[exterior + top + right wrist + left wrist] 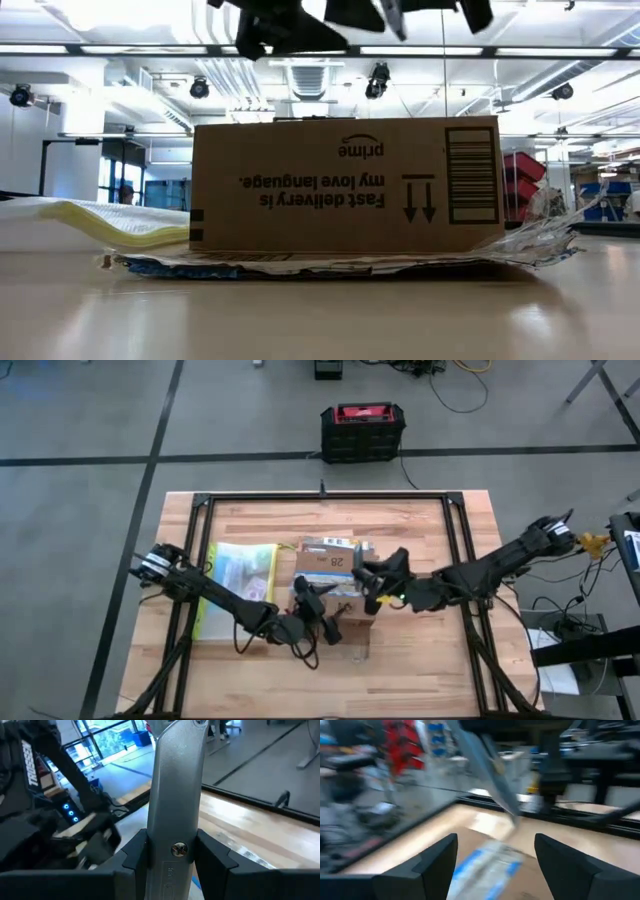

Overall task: Unpack boxes
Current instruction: Break down the box until it is fully flat

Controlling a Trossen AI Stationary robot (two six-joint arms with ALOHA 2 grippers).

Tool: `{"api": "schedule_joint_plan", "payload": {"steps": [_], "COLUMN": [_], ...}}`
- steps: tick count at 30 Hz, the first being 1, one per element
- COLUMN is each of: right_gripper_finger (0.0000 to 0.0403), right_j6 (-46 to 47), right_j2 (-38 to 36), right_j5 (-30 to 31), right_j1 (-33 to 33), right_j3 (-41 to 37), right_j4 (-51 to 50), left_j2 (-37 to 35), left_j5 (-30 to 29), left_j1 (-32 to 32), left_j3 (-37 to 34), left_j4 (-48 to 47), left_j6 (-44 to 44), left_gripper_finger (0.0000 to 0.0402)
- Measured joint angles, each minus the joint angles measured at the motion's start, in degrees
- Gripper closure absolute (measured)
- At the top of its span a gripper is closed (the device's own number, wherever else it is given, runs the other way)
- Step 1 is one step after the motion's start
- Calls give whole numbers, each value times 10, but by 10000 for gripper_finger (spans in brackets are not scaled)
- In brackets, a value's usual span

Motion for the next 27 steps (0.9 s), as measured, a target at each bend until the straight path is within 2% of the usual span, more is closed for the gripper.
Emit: {"api": "schedule_joint_plan", "payload": {"steps": [4,10,14,23,27], "right_gripper_finger": [297,297,297,297,297], "right_j6": [-48,-117,-147,-187,-186], "right_j2": [48,116,155,199,199], "right_j5": [22,66,94,94,94], "right_j1": [1,-2,-6,-10,-10], "right_j3": [50,129,171,221,221], "right_j4": [-1,-1,-1,0,-1], "left_j2": [0,0,0,-2,-5], "left_j5": [-21,-21,-44,-95,-96], "left_j1": [1,7,12,17,16], "left_j3": [0,0,0,0,0], "left_j4": [4,14,32,54,56], "left_j6": [13,-25,-31,-31,-24], "left_gripper_finger": [159,151,154,193,220]}}
